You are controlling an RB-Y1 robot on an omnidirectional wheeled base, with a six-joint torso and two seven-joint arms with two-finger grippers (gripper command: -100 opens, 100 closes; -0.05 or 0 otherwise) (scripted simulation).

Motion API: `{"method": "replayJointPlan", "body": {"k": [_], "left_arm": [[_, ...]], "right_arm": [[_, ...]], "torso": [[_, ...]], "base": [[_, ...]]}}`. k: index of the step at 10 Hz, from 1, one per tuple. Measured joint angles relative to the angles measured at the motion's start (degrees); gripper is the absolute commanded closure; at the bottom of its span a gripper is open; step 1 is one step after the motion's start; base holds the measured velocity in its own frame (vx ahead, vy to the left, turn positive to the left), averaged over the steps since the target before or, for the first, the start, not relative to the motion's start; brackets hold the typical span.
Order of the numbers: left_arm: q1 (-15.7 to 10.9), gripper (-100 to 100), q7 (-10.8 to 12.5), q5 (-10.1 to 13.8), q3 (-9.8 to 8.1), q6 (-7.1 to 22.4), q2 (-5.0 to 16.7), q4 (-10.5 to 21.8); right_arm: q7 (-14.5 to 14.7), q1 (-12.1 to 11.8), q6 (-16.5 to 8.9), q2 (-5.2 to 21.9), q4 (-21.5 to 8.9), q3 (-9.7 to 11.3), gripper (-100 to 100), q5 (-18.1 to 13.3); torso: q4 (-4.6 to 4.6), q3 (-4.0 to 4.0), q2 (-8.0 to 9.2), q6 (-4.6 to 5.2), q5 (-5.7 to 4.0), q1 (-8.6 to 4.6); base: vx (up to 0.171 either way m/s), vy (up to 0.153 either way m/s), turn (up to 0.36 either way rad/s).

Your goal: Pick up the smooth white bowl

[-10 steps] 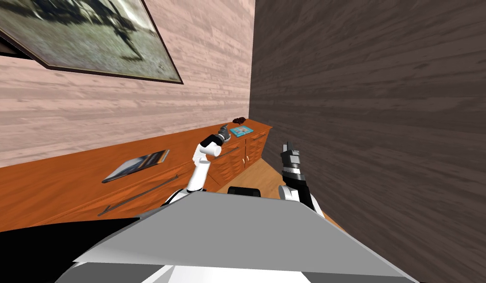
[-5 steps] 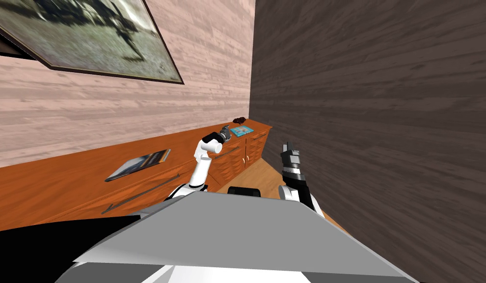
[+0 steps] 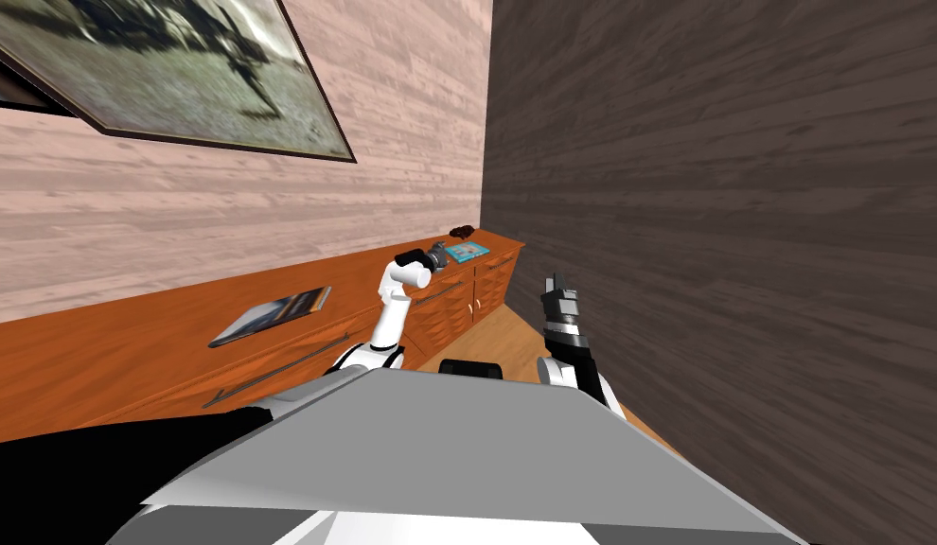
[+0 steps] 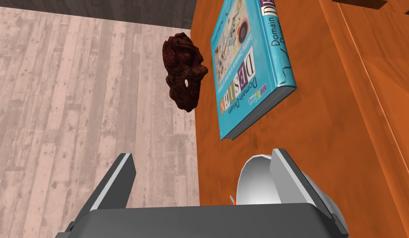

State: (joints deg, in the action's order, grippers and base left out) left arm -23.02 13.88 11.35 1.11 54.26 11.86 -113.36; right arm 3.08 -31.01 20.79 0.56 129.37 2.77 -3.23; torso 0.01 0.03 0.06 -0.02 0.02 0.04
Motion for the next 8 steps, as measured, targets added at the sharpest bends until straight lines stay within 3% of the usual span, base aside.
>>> {"method": "replayJointPlan", "body": {"k": [8], "left_arm": [[-7.1, -100, 2.0, 1.5, -0.26, 13.1, 0.1, 3.8]], "right_arm": [[0.0, 0.0, 0.0, 0.0, 0.0, 0.0, 0, 0.0]], "torso": [[-0.01, -0.02, -0.03, 0.00, 0.00, 0.01]], "base": [[-0.010, 0.016, -0.004]]}}
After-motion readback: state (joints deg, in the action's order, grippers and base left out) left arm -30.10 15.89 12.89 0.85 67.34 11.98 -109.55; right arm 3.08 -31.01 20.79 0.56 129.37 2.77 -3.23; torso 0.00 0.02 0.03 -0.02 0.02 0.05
